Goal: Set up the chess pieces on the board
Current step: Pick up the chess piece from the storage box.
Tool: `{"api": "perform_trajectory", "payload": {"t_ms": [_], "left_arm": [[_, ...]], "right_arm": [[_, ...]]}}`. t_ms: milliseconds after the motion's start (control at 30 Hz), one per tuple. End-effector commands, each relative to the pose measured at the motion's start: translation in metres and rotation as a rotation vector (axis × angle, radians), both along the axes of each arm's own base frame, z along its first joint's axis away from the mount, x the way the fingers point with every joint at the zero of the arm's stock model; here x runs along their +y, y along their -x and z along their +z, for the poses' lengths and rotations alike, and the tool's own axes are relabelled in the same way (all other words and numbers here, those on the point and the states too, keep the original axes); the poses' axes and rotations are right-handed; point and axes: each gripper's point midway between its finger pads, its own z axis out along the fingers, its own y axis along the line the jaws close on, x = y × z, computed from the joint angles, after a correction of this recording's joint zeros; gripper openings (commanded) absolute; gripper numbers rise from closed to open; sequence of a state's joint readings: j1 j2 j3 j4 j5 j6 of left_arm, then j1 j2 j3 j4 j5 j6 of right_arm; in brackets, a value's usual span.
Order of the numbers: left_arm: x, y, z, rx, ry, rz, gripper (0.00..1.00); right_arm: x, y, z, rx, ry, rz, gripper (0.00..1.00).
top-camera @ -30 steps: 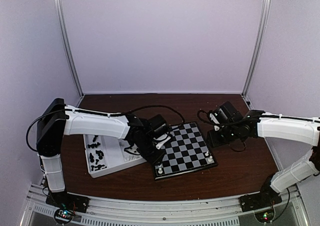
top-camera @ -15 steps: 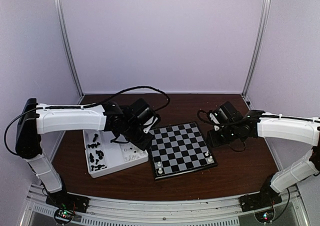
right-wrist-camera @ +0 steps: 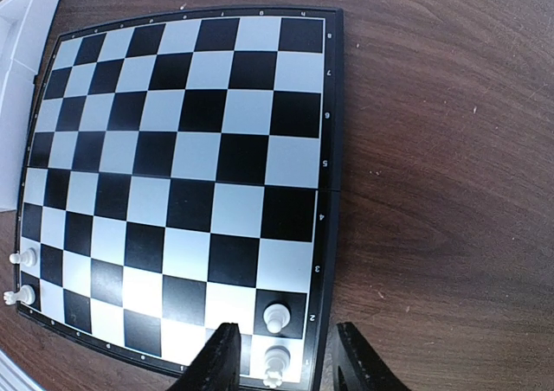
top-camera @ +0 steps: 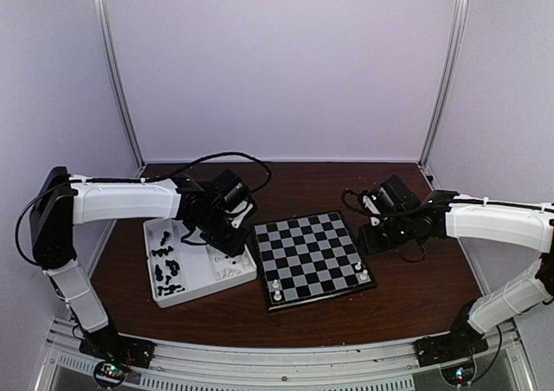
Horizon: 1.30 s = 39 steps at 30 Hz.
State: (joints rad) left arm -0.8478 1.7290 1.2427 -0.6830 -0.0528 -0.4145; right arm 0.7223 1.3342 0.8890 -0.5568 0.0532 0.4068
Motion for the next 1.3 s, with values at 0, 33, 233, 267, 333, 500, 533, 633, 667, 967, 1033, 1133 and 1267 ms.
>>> {"api": "perform_trajectory", "payload": {"t_ms": [0, 33, 233, 267, 333, 500, 533, 633, 667, 967, 1033, 1133, 1267], "left_arm": [[-0.009, 0.003, -0.008, 0.027, 0.018, -0.035, 0.3], [-0.009, 0.003, -0.009, 0.031, 0.017, -0.038, 0.3], [-0.012, 0.002, -0.017, 0.047, 0.006, -0.043, 0.3], [-0.012, 0.002, -0.019, 0.049, 0.005, -0.043, 0.3], [-0.013, 0.001, -0.021, 0.05, 0.001, -0.047, 0.3], [-0.015, 0.0, -0.024, 0.051, -0.005, -0.055, 0.29], [-0.015, -0.001, -0.024, 0.05, -0.005, -0.056, 0.29], [-0.016, -0.002, -0.027, 0.051, -0.007, -0.057, 0.29], [-0.017, -0.002, -0.027, 0.052, -0.007, -0.057, 0.29], [-0.025, 0.003, -0.028, 0.088, 0.031, -0.078, 0.09], [-0.025, 0.003, -0.024, 0.083, 0.035, -0.078, 0.07], [-0.023, 0.003, -0.015, 0.067, 0.037, -0.076, 0.07], [-0.018, 0.0, 0.003, 0.03, 0.035, -0.068, 0.06]], "right_arm": [[-0.004, -0.004, 0.006, -0.029, 0.005, -0.016, 0.39], [-0.004, -0.004, 0.006, -0.028, 0.005, -0.016, 0.39], [-0.002, -0.005, 0.006, -0.025, 0.006, -0.013, 0.39], [-0.002, -0.005, 0.007, -0.027, 0.006, -0.013, 0.39], [-0.002, -0.005, 0.007, -0.027, 0.009, -0.013, 0.39], [-0.002, -0.006, 0.006, -0.024, 0.011, -0.013, 0.39], [-0.002, -0.006, 0.006, -0.024, 0.012, -0.013, 0.39], [-0.002, -0.006, 0.005, -0.022, 0.014, -0.013, 0.39], [-0.002, -0.006, 0.005, -0.021, 0.014, -0.013, 0.39], [-0.002, -0.006, 0.003, -0.015, 0.021, -0.015, 0.39], [-0.002, -0.006, 0.003, -0.016, 0.02, -0.014, 0.39], [-0.002, -0.006, 0.003, -0.018, 0.019, -0.016, 0.38], [-0.001, -0.006, 0.003, -0.016, 0.014, -0.016, 0.39]]}}
